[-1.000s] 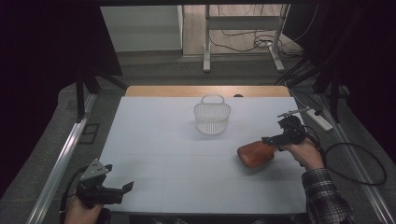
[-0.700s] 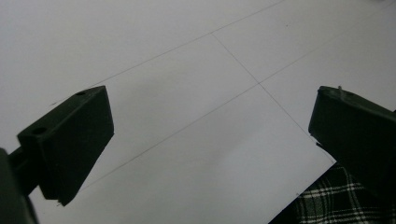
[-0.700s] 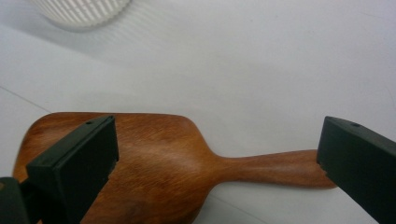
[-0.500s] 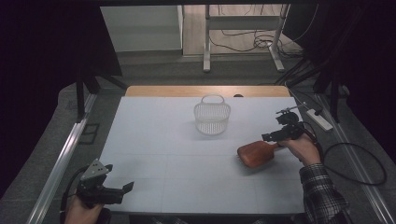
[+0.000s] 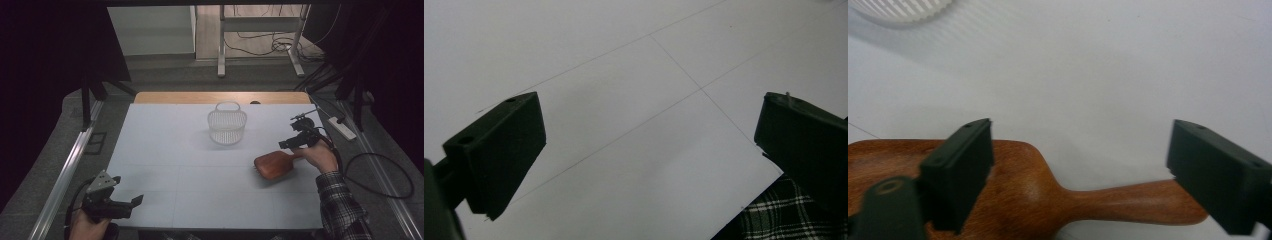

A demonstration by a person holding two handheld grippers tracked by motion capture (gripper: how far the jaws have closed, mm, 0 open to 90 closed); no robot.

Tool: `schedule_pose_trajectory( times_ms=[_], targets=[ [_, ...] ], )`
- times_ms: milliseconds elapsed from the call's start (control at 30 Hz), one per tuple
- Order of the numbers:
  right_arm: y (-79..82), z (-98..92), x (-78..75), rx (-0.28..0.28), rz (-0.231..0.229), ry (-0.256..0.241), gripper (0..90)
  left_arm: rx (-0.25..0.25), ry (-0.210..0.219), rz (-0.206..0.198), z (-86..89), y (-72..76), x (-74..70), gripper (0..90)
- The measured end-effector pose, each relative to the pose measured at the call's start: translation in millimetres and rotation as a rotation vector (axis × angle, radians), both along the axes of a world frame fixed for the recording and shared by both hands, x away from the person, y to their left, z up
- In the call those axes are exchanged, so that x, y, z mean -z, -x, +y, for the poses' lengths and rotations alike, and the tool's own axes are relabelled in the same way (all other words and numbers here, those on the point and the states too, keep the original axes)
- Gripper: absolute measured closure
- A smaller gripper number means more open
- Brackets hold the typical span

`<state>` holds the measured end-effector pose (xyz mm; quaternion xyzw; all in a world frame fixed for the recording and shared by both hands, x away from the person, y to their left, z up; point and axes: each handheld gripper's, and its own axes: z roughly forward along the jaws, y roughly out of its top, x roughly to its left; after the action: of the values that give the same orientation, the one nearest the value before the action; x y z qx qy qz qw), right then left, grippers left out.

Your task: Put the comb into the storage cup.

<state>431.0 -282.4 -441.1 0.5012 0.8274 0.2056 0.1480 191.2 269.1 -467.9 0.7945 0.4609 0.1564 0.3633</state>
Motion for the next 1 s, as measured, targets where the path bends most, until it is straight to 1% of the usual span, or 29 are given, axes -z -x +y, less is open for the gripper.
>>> schedule_pose_trajectory(
  times_ms=[33,67,100,133,200,233,300,367,400,467,567,633,700,767,900,1000],
  targets=[
    [-0.3,-0.5,-0.4,-0.002,0.005,-0.005,25.8,0.001,0.0,0.0,0.0,0.0,0.0,1.0],
    [-0.8,-1.2,-0.8,-0.007,0.016,-0.016,29.2,0.001,0.0,0.001,-0.1,0.0,0.0,1.0],
    [-0.8,-1.2,-0.8,-0.007,0.016,-0.016,29.2,0.001,0.0,0.001,-0.1,0.0,0.0,1.0],
    [-1.7,-2.2,-0.7,-0.012,0.022,-0.025,38.7,0.002,-0.001,0.001,-0.2,-0.1,0.1,1.0],
    [-2.7,-2.9,-0.4,-0.019,0.033,-0.02,48.2,0.005,-0.003,0.001,-0.3,-0.2,0.0,1.0],
    [-2.7,-2.9,-0.4,-0.019,0.033,-0.02,48.2,0.004,-0.004,0.0,-0.4,-0.2,0.1,1.0],
    [-3.8,-2.9,1.0,-0.03,0.044,-0.007,58.4,0.005,-0.004,0.001,-0.5,-0.3,0.1,1.1],
    [-4.3,-1.6,2.6,-0.037,0.042,0.024,68.3,0.005,-0.004,0.001,-0.6,-0.3,0.1,1.1],
    [-5.1,-0.6,4.3,-0.044,0.047,0.044,77.1,0.006,-0.004,0.002,-0.6,-0.3,0.2,1.2],
    [-5.6,-0.3,4.8,-0.05,0.042,0.053,84.5,0.007,-0.007,0.003,-1.0,-0.3,0.2,1.2],
    [-5.4,-0.4,3.8,-0.051,0.031,0.046,89.2,0.01,-0.01,0.005,-1.4,-0.4,0.2,1.3],
    [-5.0,-0.8,3.1,-0.057,0.02,0.04,89.3,0.013,-0.013,0.006,-1.6,-0.5,0.2,1.4],
    [-4.9,-1.1,4.2,-0.067,0.015,0.046,89.3,0.014,-0.014,0.004,-1.9,-0.4,0.3,1.4],
    [-5.0,-1.1,7.6,-0.073,0.013,0.063,89.3,0.014,-0.017,0.004,-2.0,-0.4,0.3,1.4],
    [-6.3,-3.0,18.4,-0.08,0.038,0.089,89.3,0.015,-0.018,0.005,-2.5,-0.3,0.4,1.6],
    [-7.7,-6.2,25.3,-0.07,0.056,0.083,89.3,0.016,-0.019,0.005,-2.6,-0.4,0.4,1.6]
  ],
)
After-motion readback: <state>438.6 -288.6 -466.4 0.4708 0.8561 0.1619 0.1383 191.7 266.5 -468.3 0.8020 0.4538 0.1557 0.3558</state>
